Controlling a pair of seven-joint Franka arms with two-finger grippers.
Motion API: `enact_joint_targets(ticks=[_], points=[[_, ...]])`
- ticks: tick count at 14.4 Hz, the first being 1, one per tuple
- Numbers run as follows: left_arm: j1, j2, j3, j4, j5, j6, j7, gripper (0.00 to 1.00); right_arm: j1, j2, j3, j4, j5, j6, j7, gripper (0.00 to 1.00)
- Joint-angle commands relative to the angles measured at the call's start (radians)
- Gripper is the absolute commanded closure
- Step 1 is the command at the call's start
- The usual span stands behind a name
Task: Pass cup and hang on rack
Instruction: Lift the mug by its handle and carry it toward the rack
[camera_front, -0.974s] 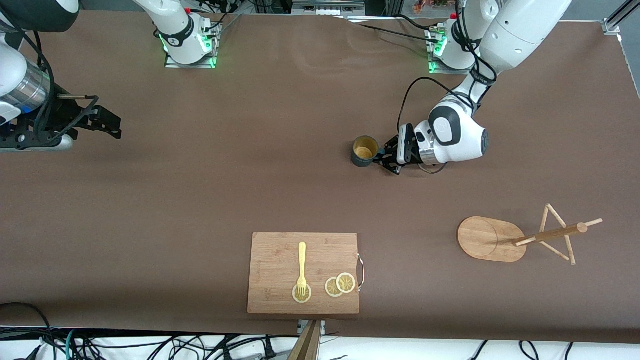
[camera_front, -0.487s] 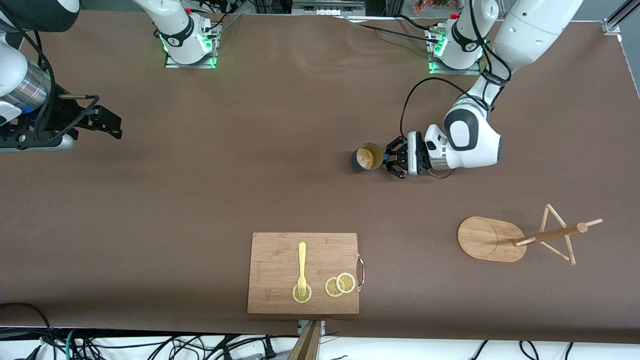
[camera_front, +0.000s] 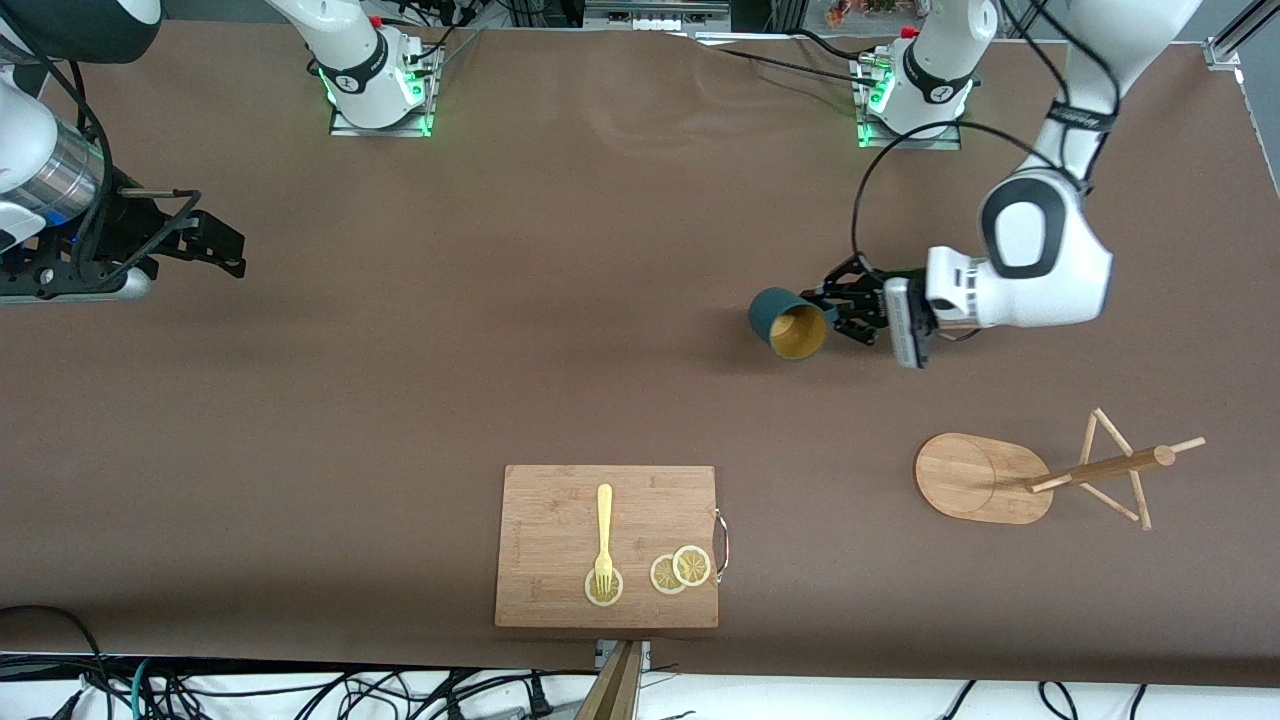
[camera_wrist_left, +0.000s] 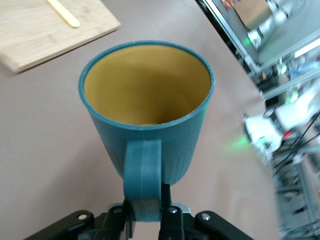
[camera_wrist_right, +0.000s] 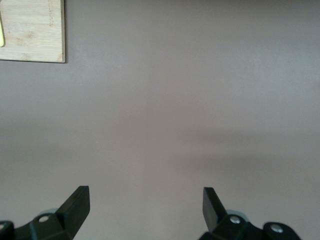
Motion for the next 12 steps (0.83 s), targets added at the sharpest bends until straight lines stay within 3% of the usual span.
enact_joint_targets(ticks=[1, 6, 12], points=[[0.026, -0.031, 0.085, 0.070, 0.061, -0.170, -0.229, 1.00, -0.010, 0.002, 0.010, 0.016, 0.003, -0.007, -0.002, 0.00], [0.049, -0.022, 0.241, 0.177, 0.044, -0.370, -0.531, 1.00, -0.010, 0.003, 0.010, 0.016, 0.003, -0.005, -0.001, 0.00], [0.196, 0.027, 0.275, 0.191, -0.079, -0.484, -0.785, 1.00, -0.009, 0.003, 0.012, 0.016, 0.030, -0.005, 0.001, 0.00]])
